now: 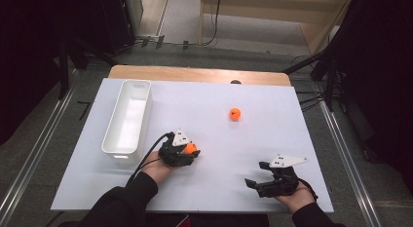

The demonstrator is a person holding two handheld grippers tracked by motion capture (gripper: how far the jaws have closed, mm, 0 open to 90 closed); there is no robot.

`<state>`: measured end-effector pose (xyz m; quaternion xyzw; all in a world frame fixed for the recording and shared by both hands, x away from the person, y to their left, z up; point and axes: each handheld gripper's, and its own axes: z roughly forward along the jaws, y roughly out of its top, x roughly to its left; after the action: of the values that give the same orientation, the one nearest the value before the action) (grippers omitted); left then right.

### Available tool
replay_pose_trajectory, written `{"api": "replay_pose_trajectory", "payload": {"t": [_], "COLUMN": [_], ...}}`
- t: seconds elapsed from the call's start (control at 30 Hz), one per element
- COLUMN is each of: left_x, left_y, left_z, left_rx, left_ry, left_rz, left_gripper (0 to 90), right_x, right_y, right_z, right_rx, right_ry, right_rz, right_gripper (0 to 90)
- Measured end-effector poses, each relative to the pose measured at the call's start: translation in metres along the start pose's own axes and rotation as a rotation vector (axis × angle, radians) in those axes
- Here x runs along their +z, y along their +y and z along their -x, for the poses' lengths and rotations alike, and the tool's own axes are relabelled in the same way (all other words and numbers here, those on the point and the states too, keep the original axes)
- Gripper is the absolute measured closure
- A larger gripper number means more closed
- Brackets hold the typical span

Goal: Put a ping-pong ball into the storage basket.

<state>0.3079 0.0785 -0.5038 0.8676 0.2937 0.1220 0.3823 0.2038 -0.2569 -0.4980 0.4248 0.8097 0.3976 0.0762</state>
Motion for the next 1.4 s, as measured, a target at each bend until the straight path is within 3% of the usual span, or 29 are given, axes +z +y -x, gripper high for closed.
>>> {"api": "replay_pose_trajectory", "payload": {"t": [0.5, 1.4], "left_x": [-0.009, -0.041], "left_y": [0.006, 0.020], "left_z": [0.002, -0.002], "left_rx": [0.007, -0.015], "left_ry": [-0.014, -0.034], "left_rz": [0.009, 0.086], "left_gripper": [50.7, 50.6], "right_x": [0.000, -0.001], "right_y": [0.000, 0.000], "right_z": [0.000, 0.000], "right_rx": [-0.001, -0.005], "right_ry": [-0.002, -0.002], "right_rz": [0.001, -0.002], "right_gripper": [12.2, 12.2]}}
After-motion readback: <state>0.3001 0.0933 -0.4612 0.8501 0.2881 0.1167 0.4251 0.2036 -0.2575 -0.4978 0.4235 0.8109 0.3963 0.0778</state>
